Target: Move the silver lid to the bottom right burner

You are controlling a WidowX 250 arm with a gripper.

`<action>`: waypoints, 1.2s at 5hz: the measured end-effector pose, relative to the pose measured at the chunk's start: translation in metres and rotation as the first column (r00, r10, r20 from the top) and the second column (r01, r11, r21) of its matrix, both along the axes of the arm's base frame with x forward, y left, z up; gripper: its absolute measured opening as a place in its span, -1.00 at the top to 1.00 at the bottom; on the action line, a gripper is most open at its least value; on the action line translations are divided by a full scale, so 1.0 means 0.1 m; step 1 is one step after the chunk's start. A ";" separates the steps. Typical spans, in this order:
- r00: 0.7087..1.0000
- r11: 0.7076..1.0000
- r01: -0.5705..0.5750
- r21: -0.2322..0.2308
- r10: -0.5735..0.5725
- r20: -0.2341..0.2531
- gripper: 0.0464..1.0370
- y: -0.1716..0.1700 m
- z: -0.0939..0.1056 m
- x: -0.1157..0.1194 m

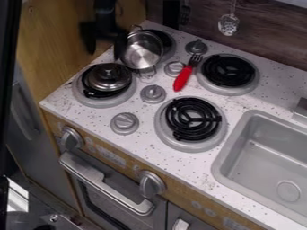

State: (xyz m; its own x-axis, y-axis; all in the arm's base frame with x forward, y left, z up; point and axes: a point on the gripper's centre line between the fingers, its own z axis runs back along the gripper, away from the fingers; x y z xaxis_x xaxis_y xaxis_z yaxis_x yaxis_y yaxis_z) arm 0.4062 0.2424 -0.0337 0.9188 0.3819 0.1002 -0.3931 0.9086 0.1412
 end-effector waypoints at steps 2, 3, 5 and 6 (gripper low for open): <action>0.999 0.999 0.037 -0.007 -0.036 0.040 -0.92 -0.19 0.07 -0.28; 0.998 0.999 0.030 -0.029 -0.028 0.051 -0.92 -0.24 0.07 -0.30; 0.998 0.999 0.039 0.004 -0.039 0.039 -0.92 -0.25 0.03 -0.32; 0.999 0.999 0.033 0.010 -0.033 0.032 -0.86 -0.24 0.02 -0.34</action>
